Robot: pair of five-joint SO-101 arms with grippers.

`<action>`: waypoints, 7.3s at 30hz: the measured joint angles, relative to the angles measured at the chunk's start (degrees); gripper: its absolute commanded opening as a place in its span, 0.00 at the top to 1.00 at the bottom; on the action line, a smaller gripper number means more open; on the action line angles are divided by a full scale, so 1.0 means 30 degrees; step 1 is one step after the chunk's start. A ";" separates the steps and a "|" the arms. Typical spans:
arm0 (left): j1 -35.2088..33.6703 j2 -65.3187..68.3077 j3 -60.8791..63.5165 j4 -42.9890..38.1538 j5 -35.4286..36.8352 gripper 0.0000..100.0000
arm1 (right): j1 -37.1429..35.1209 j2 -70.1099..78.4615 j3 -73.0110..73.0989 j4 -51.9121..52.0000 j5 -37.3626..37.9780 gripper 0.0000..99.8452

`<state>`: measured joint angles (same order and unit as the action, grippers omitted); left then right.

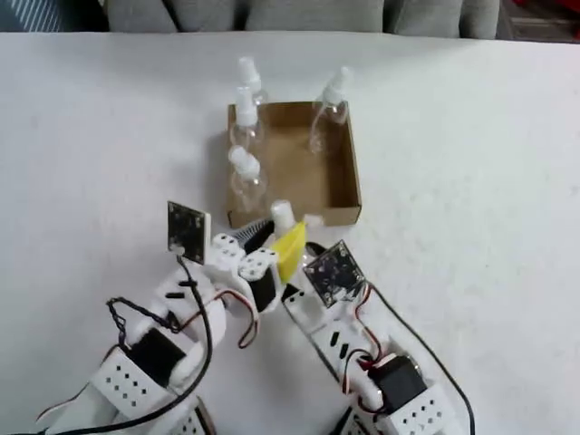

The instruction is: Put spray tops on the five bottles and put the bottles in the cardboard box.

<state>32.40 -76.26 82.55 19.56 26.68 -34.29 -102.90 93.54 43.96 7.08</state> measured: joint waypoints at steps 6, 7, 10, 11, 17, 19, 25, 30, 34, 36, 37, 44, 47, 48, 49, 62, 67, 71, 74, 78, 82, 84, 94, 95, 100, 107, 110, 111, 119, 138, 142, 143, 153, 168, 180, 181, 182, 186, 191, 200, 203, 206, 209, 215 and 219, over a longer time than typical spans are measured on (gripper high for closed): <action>0.0000 0.0000 0.0000 0.0000 -0.0088 0.98 | 0.0000 0.0000 0.0000 0.0000 0.0000 0.98; 0.0000 0.0000 0.0000 0.0000 -0.0088 0.98 | 0.0000 0.0000 0.0000 0.0000 0.0000 0.98; 0.0000 0.0000 0.0000 0.0000 -0.0088 0.98 | 0.0000 0.0000 0.0000 0.0000 0.0000 0.98; 0.0000 0.0000 0.0000 0.0000 -0.0088 0.98 | 0.0000 0.0000 0.0000 0.0000 0.0000 0.98; 0.0000 -0.0059 0.0615 0.0000 -0.0059 0.98 | 0.0000 0.0059 0.0059 0.0000 0.0000 0.98; 0.0000 -0.0059 0.0615 0.0000 -0.0059 0.98 | 0.0000 0.0059 0.0059 0.0000 0.0000 0.98; 0.0000 -0.0059 0.0645 0.0000 -0.0059 0.94 | 0.0000 0.0059 0.0059 0.0000 0.0000 0.98; 0.0000 -0.0059 0.0645 0.0000 -0.0088 0.75 | 0.0000 0.0059 0.0059 0.0000 0.0000 0.98; 0.0029 0.0000 0.1114 0.0000 -0.0088 0.71 | 0.0117 0.0029 0.0029 0.0000 -0.0029 0.98; 0.0029 -0.0029 0.1143 0.0000 -0.0088 0.70 | 0.0117 0.0029 0.0029 0.0000 -0.0029 0.98; 0.0029 -0.0029 0.1172 0.0000 -0.0088 0.70 | 0.0117 0.0029 0.0029 0.0000 -0.0029 0.98; -0.0322 -0.0029 0.1172 0.0000 -0.0147 0.70 | 0.0059 0.0029 0.0029 0.0000 -0.0029 0.98; -0.0440 -0.0029 0.1172 0.0000 -0.0147 0.70 | 0.0176 0.0029 0.0029 0.0000 -0.0029 0.98; -0.0440 -0.0029 0.1172 0.0000 -0.0147 0.70 | 0.0440 0.0029 0.0029 0.0000 -0.0029 0.98; -0.0440 -0.0029 0.1172 0.0000 -0.0147 0.70 | 0.0733 0.0029 0.0029 0.0000 -0.0029 0.98; -0.0440 -0.1817 0.1172 0.0938 -0.0147 0.71 | 0.2168 0.0029 0.0029 -0.0615 -0.0029 0.98; -0.0469 -0.6535 0.1172 0.4044 -0.0147 0.71 | 0.2491 0.0029 0.0029 -0.0615 -0.0029 0.98; -0.0674 -0.9172 0.1143 0.6740 -0.0322 0.71 | 0.2491 0.0029 0.0029 -0.0615 -0.0029 0.98; -0.1465 -0.9201 0.1143 0.7414 -0.1026 0.71 | 0.2491 0.0029 0.0029 -0.0615 -0.0029 0.98; -0.3341 -0.9201 0.1143 0.8000 -0.1436 0.71 | 0.2725 0.0029 0.0029 -0.0615 -0.0029 0.98; -0.5099 -0.9201 0.1143 1.0022 -0.1612 0.71 | 0.3399 0.0029 0.0029 -0.0615 -0.0029 0.98; -0.5949 -0.9201 0.1348 1.0960 -0.1612 0.71 | 0.3604 0.0029 0.0029 -0.0615 -0.0029 0.98; -0.9729 -0.9201 0.4835 1.0930 -0.2081 0.78 | 0.3927 0.0029 0.0029 -0.1436 -0.0029 0.98; -1.0227 -0.9231 0.4864 1.0872 -0.2403 0.82 | 0.3985 0.0029 0.0029 -0.1612 -0.0029 0.98; -1.2484 -0.9231 0.4864 1.0842 -0.3018 0.95 | 0.4220 0.0029 0.0029 -0.2960 -0.0029 0.98; -1.3363 -0.9231 0.4864 1.0784 -0.5568 0.98 | 0.4132 0.0029 0.0029 -0.6799 -0.0029 0.98; -1.3363 -0.9231 0.4864 1.0784 -0.6330 0.98 | 0.4161 0.0029 0.0029 -0.8059 -0.0029 0.98; -1.3363 -0.9231 0.4864 1.0784 -0.6535 0.98 | 0.4249 0.0029 0.0029 -0.8293 -0.0029 0.98; -1.3363 -0.9231 0.4864 1.0784 -0.7473 0.98 | 0.5949 0.0029 0.0029 -1.1516 -0.0029 0.98; -1.3363 -0.9231 0.4864 1.0784 -0.7590 0.98 | 0.6125 0.9319 -0.3048 -1.8022 -0.0029 0.98; -1.3363 -0.9231 0.4864 1.1370 -0.7590 0.98 | 0.6125 1.2952 -0.4044 -2.0308 -0.0029 0.98; -1.3363 -0.9231 0.4864 1.1458 -0.7590 0.98 | 0.6125 1.3773 -0.4220 -2.0806 -0.0029 0.98; -1.3363 -0.9231 0.4864 1.1546 -0.7590 0.98 | 0.6125 2.2007 -0.5304 -2.6491 -0.0117 0.98; -1.3363 -0.9231 0.4864 1.1546 -0.7590 0.98 | 0.6916 3.1062 -0.7179 -3.3670 -0.1700 0.98; -1.3363 -0.9231 0.4864 1.1546 -0.7795 0.98 | 0.7033 3.6513 -1.0315 -3.5985 -0.1700 0.98; -1.3363 -0.9231 0.4864 1.1546 -0.8117 0.98 | 0.7150 3.6777 -1.0520 -3.5985 -0.1700 0.98; -1.3363 -0.9231 0.4864 1.1546 -0.8381 0.98 | 0.7238 3.6894 -1.0579 -3.5985 -0.1700 0.98; -1.3333 -0.9231 0.4864 1.1546 -0.8762 0.98 | 0.7590 3.7392 -1.0725 -3.5985 -0.1700 0.98; -1.3333 -0.9231 0.4864 1.1546 -0.8879 0.98 | 0.7531 3.7685 -1.0725 -3.5985 -0.1700 0.98; -1.3333 -0.9231 0.4864 1.1546 -0.8879 0.98 | 0.7531 3.9824 -1.1897 -3.6278 -0.1700 0.98; -1.3333 -0.9231 0.4864 1.1546 -0.8879 0.98 | 0.7560 4.0410 -1.1927 -3.7597 -0.1700 0.98; -1.3333 -0.9231 0.4864 1.1546 -0.8879 0.98 | 0.7590 4.0996 -1.1956 -3.8447 -0.1700 0.98; -1.3333 -0.9231 0.4864 1.1546 -0.8879 0.98 | 0.7531 4.1319 -1.1956 -3.8681 -0.1700 0.98; -1.3333 -0.9231 0.4864 1.1546 -0.8879 0.98 | 0.7531 4.1553 -1.1956 -3.8681 -0.1700 0.98; -1.3333 -0.9231 0.4864 1.1546 -0.8879 0.98 | 0.7560 4.1553 -1.1956 -3.8681 -0.1700 0.98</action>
<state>-7.60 -103.96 97.14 54.20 0.04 -11.60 21.76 57.67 -72.09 1.98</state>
